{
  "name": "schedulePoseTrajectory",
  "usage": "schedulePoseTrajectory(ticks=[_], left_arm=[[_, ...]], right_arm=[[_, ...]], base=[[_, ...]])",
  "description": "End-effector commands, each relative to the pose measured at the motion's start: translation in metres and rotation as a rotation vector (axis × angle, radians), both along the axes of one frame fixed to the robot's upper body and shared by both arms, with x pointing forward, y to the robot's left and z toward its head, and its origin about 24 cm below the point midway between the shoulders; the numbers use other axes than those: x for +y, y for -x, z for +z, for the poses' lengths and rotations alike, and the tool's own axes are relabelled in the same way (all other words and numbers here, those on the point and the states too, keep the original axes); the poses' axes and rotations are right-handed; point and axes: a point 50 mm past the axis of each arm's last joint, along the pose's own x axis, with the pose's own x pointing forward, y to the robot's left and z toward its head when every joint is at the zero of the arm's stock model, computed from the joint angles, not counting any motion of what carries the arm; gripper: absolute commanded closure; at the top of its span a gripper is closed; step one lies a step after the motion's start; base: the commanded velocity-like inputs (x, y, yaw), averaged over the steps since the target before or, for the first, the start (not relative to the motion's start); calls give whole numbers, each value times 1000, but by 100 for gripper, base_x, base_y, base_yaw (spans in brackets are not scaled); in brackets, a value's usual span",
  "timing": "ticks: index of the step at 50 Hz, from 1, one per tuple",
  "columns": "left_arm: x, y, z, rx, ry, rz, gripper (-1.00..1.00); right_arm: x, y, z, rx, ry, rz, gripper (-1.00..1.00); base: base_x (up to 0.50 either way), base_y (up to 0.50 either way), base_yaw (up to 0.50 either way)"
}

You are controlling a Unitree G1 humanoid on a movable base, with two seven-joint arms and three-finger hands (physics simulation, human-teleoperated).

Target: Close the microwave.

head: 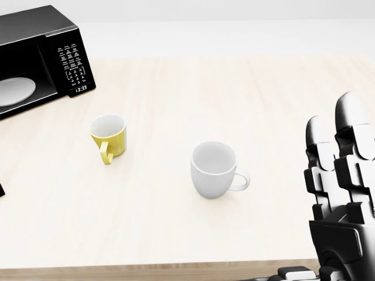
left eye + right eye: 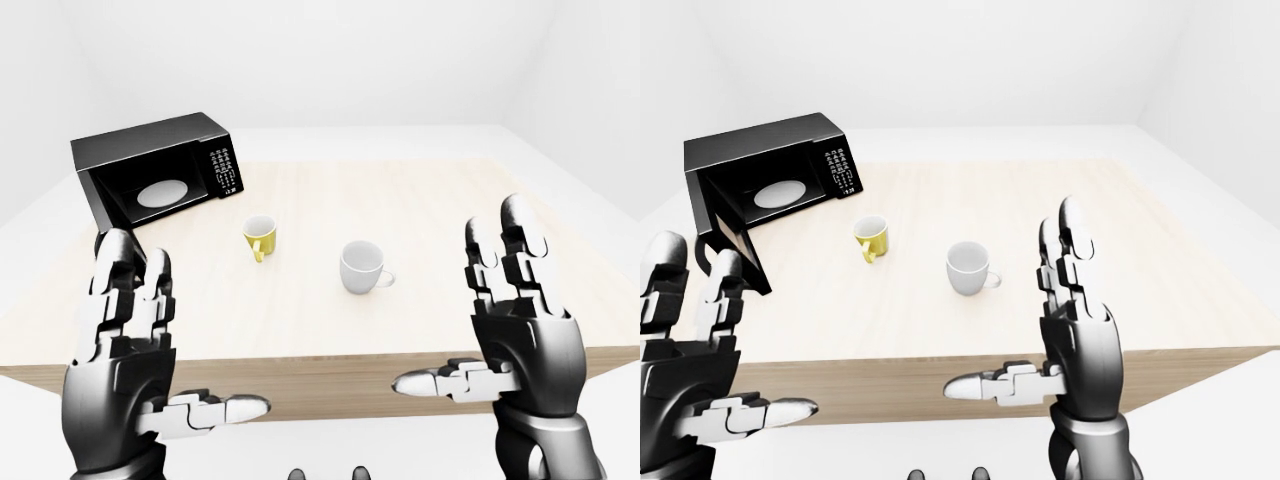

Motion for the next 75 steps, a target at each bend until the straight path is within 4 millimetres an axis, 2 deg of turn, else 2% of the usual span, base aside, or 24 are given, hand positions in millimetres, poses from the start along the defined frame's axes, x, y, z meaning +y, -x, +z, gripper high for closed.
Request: schedulePoseTrajectory(ticks=[1,14,75], left_arm=[[0,7,7,-25,-11,3,-100],[-2,6,8,-34,-16,-3,-100],[-2,1,8,-40,-23,-10,-100]], right_arm=[[0,4,4,-19,1,-5,-100],[1,5,3,-8,19,0,-100],[6,-3,-11,54,60,-24,-100]], base=[[0,0,0],[0,5,0],[0,50,0]])
